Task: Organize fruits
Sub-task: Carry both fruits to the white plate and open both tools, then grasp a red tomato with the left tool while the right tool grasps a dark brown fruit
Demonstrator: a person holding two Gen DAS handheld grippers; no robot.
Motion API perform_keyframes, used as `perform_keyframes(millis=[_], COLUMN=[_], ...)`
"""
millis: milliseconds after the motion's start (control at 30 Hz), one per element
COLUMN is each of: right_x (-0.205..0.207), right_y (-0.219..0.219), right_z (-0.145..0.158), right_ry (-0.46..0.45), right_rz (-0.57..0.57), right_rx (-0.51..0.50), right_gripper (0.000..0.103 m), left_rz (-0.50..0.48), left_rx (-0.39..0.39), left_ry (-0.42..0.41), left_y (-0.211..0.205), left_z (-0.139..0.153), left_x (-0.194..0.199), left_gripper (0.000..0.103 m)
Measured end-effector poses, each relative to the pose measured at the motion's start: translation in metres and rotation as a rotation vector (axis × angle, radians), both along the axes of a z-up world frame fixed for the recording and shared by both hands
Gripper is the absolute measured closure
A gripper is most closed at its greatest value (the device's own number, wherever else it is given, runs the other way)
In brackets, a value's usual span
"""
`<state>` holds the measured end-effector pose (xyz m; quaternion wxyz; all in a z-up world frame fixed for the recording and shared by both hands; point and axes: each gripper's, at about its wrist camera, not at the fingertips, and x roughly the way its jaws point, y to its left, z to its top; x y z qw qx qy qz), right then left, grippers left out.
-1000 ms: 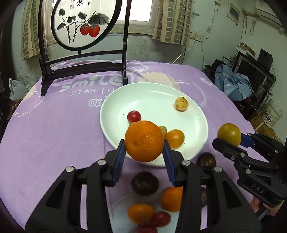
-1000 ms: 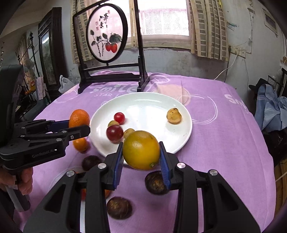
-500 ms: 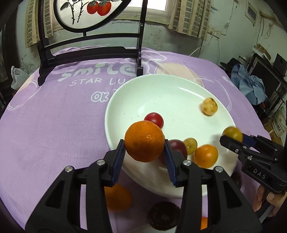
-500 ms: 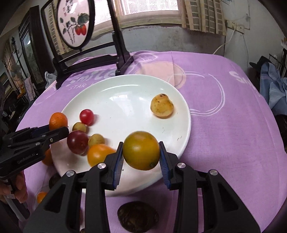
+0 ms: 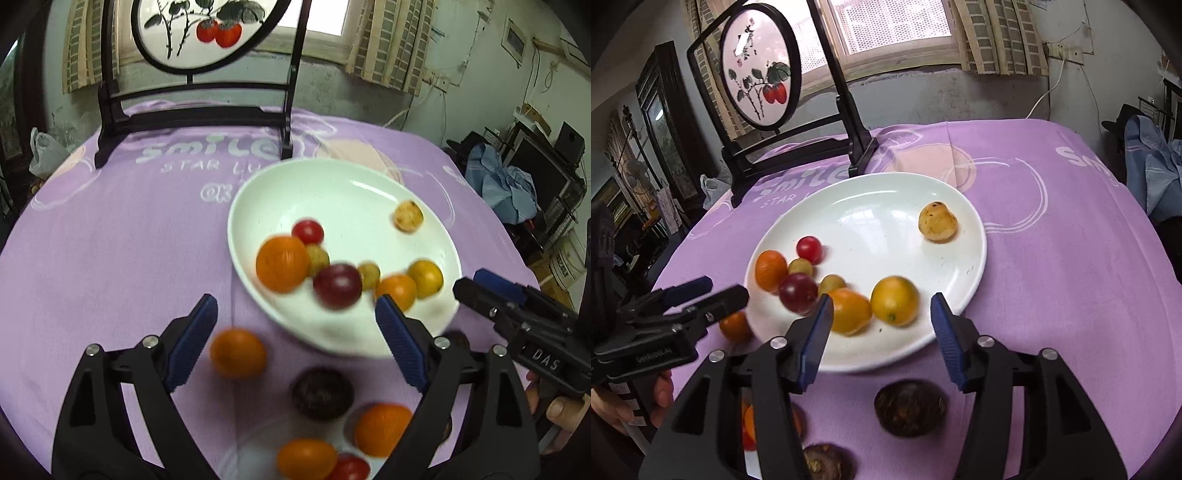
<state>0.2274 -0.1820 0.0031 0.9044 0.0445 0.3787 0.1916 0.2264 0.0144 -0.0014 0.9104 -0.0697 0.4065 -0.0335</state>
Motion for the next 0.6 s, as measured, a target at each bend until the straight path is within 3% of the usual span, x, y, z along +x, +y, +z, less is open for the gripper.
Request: perform_keyframes(millis=[367, 600], right_x=[-0.065, -0.092], right_y=[0.002, 0.023], right_z=[0.003, -0.027], right_ry=[-0.015, 0.047], right_rz=[0.028, 0.153], right_rx=[-0.030, -0.100], right_gripper=[0.047, 0.047], left_rz=[-0.025, -0.022], left_rx=[-0.002, 0.000], left_ry=[0.021, -0.003], left_y=[0.004, 0.014], left_z=[-0.009, -0.015], left_x=[-0.062, -0.086], left_gripper=[0.012, 0.011])
